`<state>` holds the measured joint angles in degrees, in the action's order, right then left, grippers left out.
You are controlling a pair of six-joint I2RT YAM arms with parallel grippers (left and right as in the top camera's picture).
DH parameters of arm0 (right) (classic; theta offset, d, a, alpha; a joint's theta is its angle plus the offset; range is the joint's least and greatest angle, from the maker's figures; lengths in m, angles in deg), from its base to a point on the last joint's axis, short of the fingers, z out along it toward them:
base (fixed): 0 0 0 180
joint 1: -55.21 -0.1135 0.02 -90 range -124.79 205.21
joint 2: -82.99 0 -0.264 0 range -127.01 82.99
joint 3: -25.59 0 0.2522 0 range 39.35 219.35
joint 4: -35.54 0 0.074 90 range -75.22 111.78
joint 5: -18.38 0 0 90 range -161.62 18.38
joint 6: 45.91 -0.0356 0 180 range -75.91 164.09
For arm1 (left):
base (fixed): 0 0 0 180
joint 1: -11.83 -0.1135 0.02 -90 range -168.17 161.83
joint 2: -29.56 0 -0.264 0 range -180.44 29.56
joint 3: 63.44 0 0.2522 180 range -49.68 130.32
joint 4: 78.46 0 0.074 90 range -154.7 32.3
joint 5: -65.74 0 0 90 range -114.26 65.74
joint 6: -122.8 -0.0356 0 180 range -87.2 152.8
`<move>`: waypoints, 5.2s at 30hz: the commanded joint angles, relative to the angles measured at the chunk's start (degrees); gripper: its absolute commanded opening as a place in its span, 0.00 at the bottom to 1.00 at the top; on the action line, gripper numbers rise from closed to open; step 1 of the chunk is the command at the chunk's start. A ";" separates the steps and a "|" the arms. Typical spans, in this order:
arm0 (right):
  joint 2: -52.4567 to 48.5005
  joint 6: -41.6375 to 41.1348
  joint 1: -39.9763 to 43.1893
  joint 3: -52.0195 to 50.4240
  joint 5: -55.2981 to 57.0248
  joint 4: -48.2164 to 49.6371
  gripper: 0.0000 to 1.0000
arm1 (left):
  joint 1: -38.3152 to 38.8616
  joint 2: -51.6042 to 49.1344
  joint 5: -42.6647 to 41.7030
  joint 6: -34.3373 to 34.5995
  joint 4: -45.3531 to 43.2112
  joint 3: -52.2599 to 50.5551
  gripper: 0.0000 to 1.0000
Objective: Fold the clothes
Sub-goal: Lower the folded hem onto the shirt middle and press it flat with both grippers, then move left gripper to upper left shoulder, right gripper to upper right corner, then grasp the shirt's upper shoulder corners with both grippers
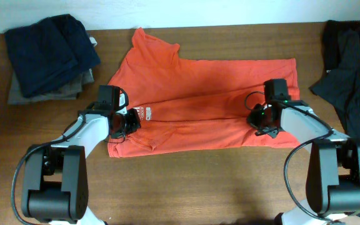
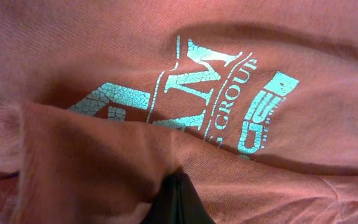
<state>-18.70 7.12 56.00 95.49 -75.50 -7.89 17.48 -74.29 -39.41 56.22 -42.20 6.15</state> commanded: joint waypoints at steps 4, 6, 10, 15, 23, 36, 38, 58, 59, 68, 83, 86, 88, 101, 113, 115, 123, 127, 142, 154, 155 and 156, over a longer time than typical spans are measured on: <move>-0.26 5.09 5.62 -0.17 4.66 0.50 0.10 | -2.71 -0.44 2.67 0.00 0.31 0.92 0.01; -0.26 6.80 6.93 -0.15 4.90 1.18 0.11 | -4.04 -0.44 2.56 -0.37 0.31 0.92 0.01; -0.26 6.78 8.24 0.37 6.05 1.14 0.13 | -4.96 -0.44 2.56 -0.90 0.52 0.92 0.01; -0.26 7.91 8.28 1.88 6.14 1.22 0.14 | -4.98 -0.44 3.58 -1.03 0.52 0.92 0.01; -0.26 8.26 8.28 2.34 12.44 1.07 0.19 | -5.38 -0.44 6.25 -1.20 0.55 0.92 0.01; -0.68 8.22 9.86 2.64 16.35 4.83 0.22 | -10.75 -0.44 6.19 -1.20 0.70 0.92 0.01; -0.68 8.24 10.36 3.32 15.98 4.33 0.22 | -10.82 -0.44 6.21 -1.20 0.70 0.92 0.01; 0.92 20.00 10.05 31.78 -1.92 -31.91 0.96 | -10.56 0.98 5.97 -3.80 4.76 4.28 0.04; 0.92 20.00 10.05 31.78 -1.92 -31.85 0.98 | -10.40 1.73 6.03 -5.09 5.92 5.25 0.08; 0.92 20.02 10.05 31.78 -1.90 -31.82 0.99 | -8.61 11.43 8.98 -6.64 7.10 8.70 0.80; 0.92 20.04 10.05 31.78 -6.47 -25.07 0.99 | 0.02 12.44 2.25 -10.75 0.46 29.77 0.95; 0.92 20.02 10.03 31.78 -6.49 -25.14 0.99 | 0.85 7.87 2.25 -12.35 1.57 37.53 0.95; 0.92 20.04 10.03 31.78 -6.49 -25.44 0.99 | 1.14 2.19 2.25 -13.55 4.44 46.01 0.95; 0.81 20.04 10.03 31.78 -6.49 -28.00 0.99 | 1.07 -33.97 7.89 -15.45 4.96 80.61 0.91; -2.51 20.04 10.03 31.76 -6.49 -29.70 0.99 | 0.83 -45.27 7.91 -22.88 -2.82 80.61 0.83; -3.43 20.04 10.03 31.76 -6.69 -29.90 0.99 | 0.83 -45.97 7.93 -23.06 -3.67 80.61 0.83; -6.05 20.06 7.23 31.39 -7.74 -30.58 0.99 | -0.20 -48.65 11.72 -24.24 -4.85 80.61 0.83; -6.16 20.04 5.70 31.39 -7.74 -29.62 0.99 | -0.55 -49.05 11.74 -24.37 -3.56 80.61 0.83; -6.16 20.06 4.35 31.39 -7.72 -29.51 0.99 | -0.57 -52.41 11.56 -24.79 -3.41 80.28 0.79; -6.16 20.06 4.35 31.39 -7.52 -29.24 0.99 | -1.05 -52.78 11.56 -24.79 -3.41 80.28 0.67; -6.16 20.06 4.37 31.39 -7.52 -29.14 0.99 | -1.05 -52.78 11.56 -24.79 -3.45 80.28 0.63; -6.16 20.06 4.37 31.39 -7.50 -28.96 0.99 | -1.05 -52.78 11.56 -24.76 -3.65 80.30 0.54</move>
<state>-24.34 26.60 60.72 127.29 -82.32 -37.11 16.82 -126.57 -28.25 32.24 -45.48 85.67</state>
